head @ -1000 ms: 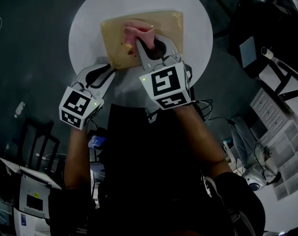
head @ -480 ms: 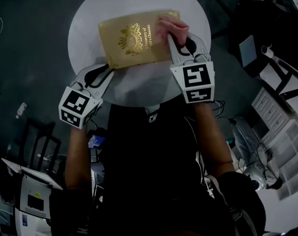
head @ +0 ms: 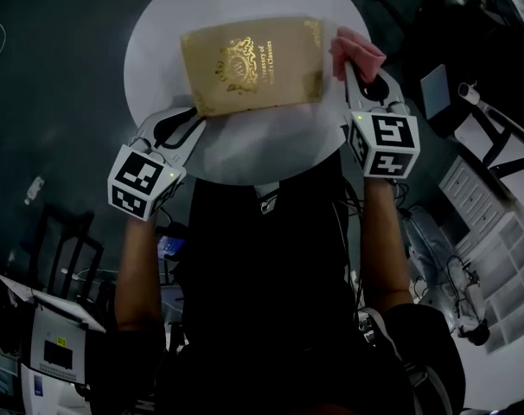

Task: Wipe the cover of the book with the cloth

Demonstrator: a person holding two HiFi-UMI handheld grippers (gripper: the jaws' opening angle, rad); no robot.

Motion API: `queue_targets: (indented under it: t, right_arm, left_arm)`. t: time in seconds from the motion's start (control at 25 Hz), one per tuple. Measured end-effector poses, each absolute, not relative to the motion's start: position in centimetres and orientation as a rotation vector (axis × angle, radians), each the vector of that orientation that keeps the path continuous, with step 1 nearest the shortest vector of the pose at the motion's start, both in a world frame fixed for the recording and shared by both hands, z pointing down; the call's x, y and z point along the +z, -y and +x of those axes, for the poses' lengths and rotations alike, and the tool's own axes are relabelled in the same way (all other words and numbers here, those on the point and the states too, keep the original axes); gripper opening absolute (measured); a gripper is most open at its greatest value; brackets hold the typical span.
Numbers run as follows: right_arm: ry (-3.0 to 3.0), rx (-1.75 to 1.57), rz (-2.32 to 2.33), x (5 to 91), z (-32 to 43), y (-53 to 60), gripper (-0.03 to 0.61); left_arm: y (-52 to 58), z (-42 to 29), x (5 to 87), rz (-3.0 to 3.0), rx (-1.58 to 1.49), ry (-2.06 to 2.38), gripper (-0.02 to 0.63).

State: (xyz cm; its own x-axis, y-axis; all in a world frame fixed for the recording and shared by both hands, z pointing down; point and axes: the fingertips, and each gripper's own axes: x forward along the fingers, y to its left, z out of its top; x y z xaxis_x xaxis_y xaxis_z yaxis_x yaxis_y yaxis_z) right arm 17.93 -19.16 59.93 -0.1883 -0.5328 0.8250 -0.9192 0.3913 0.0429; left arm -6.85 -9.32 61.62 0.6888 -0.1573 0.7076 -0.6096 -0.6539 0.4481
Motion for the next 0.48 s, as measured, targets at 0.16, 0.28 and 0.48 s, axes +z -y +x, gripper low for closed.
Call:
queue_targets:
  t: [0.16, 0.28, 0.48]
  right_arm:
    - [2.091, 0.593, 1.226, 54.6, 11.5, 19.6, 0.028]
    - [2.245, 0.689, 1.108, 53.5, 4.8, 18.6, 0.028]
    - [2.312, 0.821, 0.908, 56.1, -3.5, 16.0, 0.028]
  left_arm:
    - [9.2, -6.9, 61.9, 2.202, 0.833, 0.587, 0.074]
    - [9.2, -6.8, 62.2, 2.198, 0.821, 0.59, 0.074]
    - [9.2, -6.8, 62.0, 2.201, 0.809, 0.606, 0.074]
